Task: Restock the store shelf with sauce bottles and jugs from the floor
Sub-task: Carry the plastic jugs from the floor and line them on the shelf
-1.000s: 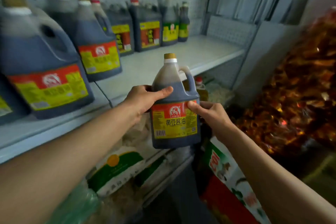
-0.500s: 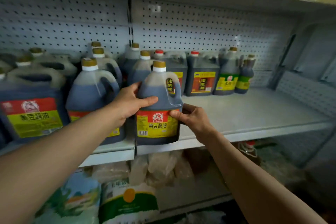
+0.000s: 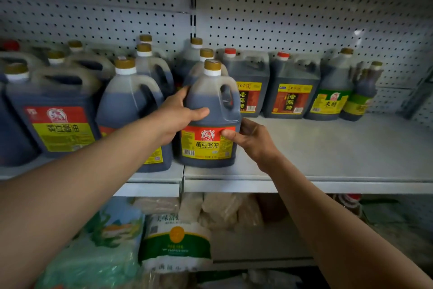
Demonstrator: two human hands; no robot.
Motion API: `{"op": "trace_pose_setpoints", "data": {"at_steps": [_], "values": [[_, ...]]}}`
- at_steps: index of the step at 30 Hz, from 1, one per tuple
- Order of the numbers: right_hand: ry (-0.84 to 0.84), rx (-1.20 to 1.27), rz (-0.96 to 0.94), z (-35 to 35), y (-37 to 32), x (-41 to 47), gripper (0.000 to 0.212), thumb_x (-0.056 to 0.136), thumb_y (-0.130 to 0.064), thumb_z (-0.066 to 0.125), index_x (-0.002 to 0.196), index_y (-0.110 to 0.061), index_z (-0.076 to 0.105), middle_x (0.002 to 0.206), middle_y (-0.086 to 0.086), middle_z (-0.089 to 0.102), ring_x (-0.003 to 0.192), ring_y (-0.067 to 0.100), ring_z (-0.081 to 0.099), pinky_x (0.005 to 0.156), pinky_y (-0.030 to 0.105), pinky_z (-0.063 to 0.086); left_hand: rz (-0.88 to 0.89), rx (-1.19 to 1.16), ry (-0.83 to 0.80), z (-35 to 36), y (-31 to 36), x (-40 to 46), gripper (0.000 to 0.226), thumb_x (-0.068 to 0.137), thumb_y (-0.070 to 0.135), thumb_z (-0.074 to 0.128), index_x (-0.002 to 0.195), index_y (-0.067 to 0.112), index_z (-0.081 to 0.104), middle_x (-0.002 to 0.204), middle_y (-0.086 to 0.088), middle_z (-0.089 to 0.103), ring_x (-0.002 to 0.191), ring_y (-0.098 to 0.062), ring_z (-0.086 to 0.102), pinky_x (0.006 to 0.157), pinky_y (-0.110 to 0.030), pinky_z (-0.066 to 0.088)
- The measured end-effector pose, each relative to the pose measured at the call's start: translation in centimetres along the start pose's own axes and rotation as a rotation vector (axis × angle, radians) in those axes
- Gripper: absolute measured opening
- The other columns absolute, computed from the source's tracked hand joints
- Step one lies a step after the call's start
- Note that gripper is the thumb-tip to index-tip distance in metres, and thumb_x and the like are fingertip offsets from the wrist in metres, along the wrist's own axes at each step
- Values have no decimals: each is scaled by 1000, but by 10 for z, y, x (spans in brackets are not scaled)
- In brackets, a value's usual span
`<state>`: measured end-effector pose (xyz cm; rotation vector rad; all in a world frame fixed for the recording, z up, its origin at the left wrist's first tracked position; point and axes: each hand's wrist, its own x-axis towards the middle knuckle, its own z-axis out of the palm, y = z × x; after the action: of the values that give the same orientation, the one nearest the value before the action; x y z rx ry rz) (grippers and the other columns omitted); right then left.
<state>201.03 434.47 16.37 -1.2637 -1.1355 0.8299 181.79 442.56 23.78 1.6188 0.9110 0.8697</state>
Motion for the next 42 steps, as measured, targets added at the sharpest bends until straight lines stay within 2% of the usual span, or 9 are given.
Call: {"op": "trace_pose_setpoints", "data": {"at_steps": [3, 8, 13, 15, 18, 25, 28, 35, 42], "values": [[3, -8, 11, 1, 0, -3, 53, 74, -25, 81, 124, -11, 67, 115, 0, 76, 107, 14, 72, 87, 26, 58, 19, 29, 3, 0, -2, -4, 78, 85, 10, 76, 151, 25, 37, 134, -1, 62, 116, -18, 62, 103, -40, 49], [20, -87, 20, 5, -4, -7, 44, 87, -19, 75, 129, -10, 65, 114, -3, 74, 101, 7, 72, 81, 20, 57, 70, 122, 44, 5, -2, -8, 76, 89, 17, 73, 152, 26, 33, 135, 2, 58, 117, -17, 59, 97, -34, 49], [65, -209, 82, 13, -13, -19, 37, 91, -31, 72, 125, -21, 64, 117, -4, 73, 104, 10, 70, 76, 17, 55, 135, 325, 137, 10, 0, -9, 71, 88, 26, 73, 148, 18, 37, 142, -6, 54, 128, -27, 52, 106, -43, 44], [153, -278, 96, 15, -18, -25, 53, 88, -39, 74, 135, -17, 61, 124, 2, 71, 110, 15, 68, 78, 19, 55, 142, 351, 154, 12, 0, -11, 74, 89, 27, 72, 150, 16, 32, 147, -8, 48, 134, -30, 46, 110, -44, 41], [337, -375, 119, 16, -28, -49, 77, 80, -52, 77, 146, -19, 52, 136, 6, 64, 118, 19, 64, 96, 37, 56, 209, 368, 159, 12, -6, -15, 82, 88, 26, 74, 153, 12, 27, 153, -11, 41, 141, -30, 39, 115, -46, 36], [677, -626, 229, 32, -61, -157, 74, 82, -50, 80, 147, -31, 49, 142, 6, 56, 125, 21, 56, 101, 34, 49, 517, 356, 109, 6, -20, -62, 97, 82, 29, 79, 154, -1, 20, 160, -26, 20, 149, -37, 20, 122, -39, 15], [817, -806, 297, 51, -75, -215, 70, 78, -48, 84, 140, -37, 54, 135, 2, 60, 119, 19, 59, 101, 36, 49, 525, 351, -85, 10, -29, -97, 92, 83, 31, 78, 154, 3, 25, 159, -25, 23, 147, -38, 22, 118, -36, 14], [969, -1123, 623, 117, -91, -392, 73, 74, -48, 86, 138, -31, 54, 123, 3, 61, 108, 21, 58, 88, 26, 43, 451, 390, -698, 29, -55, -230, 72, 76, 38, 83, 138, 22, 50, 130, -14, 53, 118, -30, 52, 97, -34, 43], [1167, -1100, 865, 197, -108, -559, 77, 71, -50, 87, 138, -34, 53, 127, 8, 57, 119, 27, 55, 96, 34, 48, 491, 414, -1016, 29, -64, -375, 68, 79, 40, 81, 137, 27, 49, 132, -13, 43, 120, -32, 50, 98, -34, 42]]}}
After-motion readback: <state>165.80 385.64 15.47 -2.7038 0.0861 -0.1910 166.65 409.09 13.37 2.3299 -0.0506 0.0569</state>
